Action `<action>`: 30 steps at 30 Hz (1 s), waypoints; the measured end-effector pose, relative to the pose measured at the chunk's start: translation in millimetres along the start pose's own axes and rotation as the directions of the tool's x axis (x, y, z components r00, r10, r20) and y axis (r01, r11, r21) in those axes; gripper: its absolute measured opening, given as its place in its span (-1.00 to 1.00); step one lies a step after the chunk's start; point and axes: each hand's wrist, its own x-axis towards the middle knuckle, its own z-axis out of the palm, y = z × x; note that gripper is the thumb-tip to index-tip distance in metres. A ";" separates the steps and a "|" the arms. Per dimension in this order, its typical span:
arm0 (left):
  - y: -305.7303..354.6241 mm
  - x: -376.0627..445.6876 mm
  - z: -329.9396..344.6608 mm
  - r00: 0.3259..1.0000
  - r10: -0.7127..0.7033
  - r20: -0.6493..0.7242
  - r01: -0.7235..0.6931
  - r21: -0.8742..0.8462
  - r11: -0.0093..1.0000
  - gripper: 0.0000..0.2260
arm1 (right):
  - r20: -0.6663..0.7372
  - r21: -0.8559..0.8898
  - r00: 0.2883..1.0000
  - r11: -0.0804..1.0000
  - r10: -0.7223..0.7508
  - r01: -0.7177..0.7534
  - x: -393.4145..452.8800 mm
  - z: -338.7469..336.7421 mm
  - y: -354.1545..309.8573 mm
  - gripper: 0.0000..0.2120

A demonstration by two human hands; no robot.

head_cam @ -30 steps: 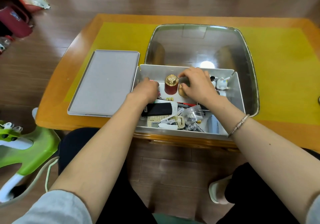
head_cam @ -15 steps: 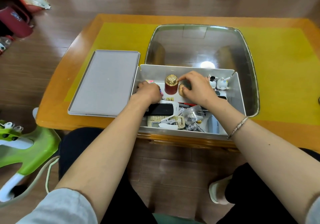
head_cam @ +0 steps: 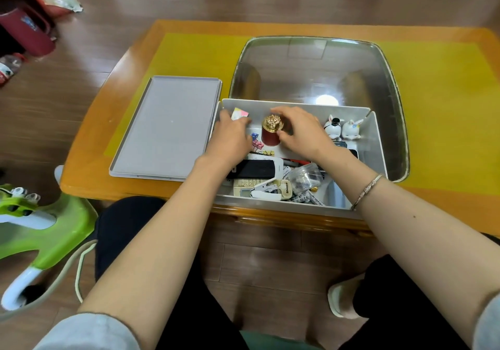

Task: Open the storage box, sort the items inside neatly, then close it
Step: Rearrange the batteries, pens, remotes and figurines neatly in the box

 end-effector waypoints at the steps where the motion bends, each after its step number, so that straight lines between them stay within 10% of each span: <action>1: -1.6 -2.5 -2.6 0.999 0.023 -0.043 -0.024 -0.036 0.999 -0.62 | 0.001 0.001 1.000 1.000 -0.001 0.001 1.8 0.6 0.0 -0.50; 13: -11.0 -17.7 -12.3 0.960 0.043 -0.278 -0.109 -0.228 0.967 -0.81 | 0.031 0.123 0.999 0.992 -0.023 0.019 13.6 6.5 -19.9 -0.58; 23: 23.2 -17.6 2.2 0.968 0.147 -0.204 -0.214 -0.367 0.905 -0.64 | -0.025 0.546 0.995 0.835 0.096 -0.067 6.0 -18.4 -23.1 -0.87; 30: 11.9 -18.5 8.8 0.984 0.088 -0.152 -0.105 -0.108 0.989 -0.49 | -0.063 0.512 0.971 0.843 0.230 -0.167 7.0 -21.8 8.5 -0.88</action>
